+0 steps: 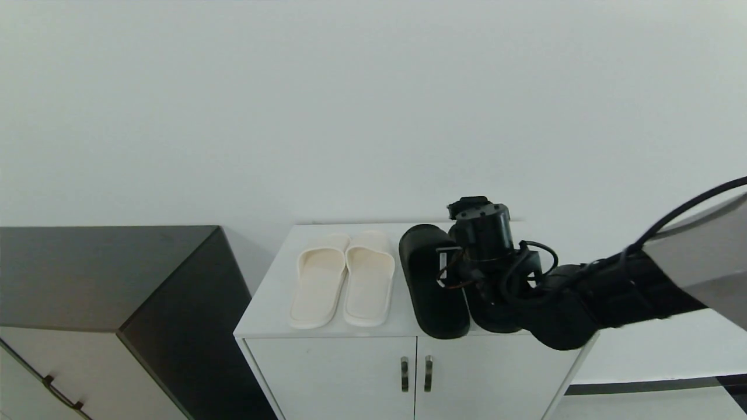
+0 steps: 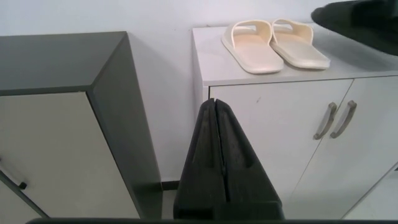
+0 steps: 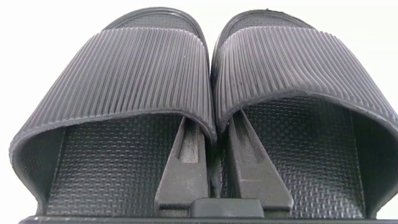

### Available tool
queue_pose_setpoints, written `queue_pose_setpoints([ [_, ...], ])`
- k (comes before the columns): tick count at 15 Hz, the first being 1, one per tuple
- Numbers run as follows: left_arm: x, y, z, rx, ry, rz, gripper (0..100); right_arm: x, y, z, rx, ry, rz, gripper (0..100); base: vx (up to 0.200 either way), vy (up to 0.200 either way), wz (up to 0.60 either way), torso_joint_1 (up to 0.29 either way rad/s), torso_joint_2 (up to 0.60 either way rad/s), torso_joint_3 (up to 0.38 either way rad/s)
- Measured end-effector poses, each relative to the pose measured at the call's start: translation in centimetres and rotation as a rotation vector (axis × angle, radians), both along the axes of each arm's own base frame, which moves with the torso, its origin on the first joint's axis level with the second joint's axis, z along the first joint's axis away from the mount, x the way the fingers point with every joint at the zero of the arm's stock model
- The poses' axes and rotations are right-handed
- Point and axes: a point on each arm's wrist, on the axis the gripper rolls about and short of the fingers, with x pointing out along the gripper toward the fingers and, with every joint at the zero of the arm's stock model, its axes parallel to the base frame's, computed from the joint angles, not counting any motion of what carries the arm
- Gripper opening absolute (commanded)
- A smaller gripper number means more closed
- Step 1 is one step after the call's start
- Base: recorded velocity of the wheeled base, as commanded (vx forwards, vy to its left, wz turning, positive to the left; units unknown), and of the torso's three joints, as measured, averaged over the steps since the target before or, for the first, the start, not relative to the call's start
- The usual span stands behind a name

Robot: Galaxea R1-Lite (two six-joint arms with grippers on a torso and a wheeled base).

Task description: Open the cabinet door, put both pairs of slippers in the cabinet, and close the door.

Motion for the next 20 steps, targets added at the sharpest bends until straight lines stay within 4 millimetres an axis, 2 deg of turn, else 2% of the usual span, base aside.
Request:
queue_pose_setpoints([
  [3, 0.0, 0.0, 0.0, -0.001, 0.000, 0.000, 0, -6.4, -2.4, 1.3, 0.012, 0.067, 0.221, 0, 0.000, 0.000, 0.00, 0.000, 0.00, 0.000],
  [5, 0.0, 0.0, 0.0, 0.002, 0.000, -0.002, 0, -10.7, -5.0, 2.6, 0.057, 0.102, 0.426, 0, 0.000, 0.000, 0.00, 0.000, 0.00, 0.000],
  [7, 0.0, 0.0, 0.0, 0.040, -0.001, -0.017, 0, -14.1, -7.2, 3.0, 0.052, 0.136, 0.613, 0, 0.000, 0.000, 0.00, 0.000, 0.00, 0.000],
  [8, 0.0, -0.1, 0.0, 0.056, -0.002, -0.027, 0, -15.1, -7.8, 3.2, 0.037, 0.122, 0.668, 0, 0.000, 0.000, 0.00, 0.000, 0.00, 0.000],
  [11, 0.0, -0.1, 0.0, 0.040, -0.001, -0.027, 0, -16.2, -8.4, 3.6, 0.036, 0.103, 0.711, 0, 0.000, 0.000, 0.00, 0.000, 0.00, 0.000],
  [18, 0.0, -0.1, 0.0, 0.032, 0.000, -0.026, 0, -16.9, -9.1, 4.1, 0.049, 0.084, 0.717, 0, -0.200, 0.000, 0.00, 0.002, 0.00, 0.003],
  [20, 0.0, -0.1, 0.0, 0.030, 0.000, -0.026, 0, -17.0, -9.3, 3.6, 0.039, 0.096, 0.713, 0, 0.000, 0.000, 0.00, 0.000, 0.00, 0.000],
])
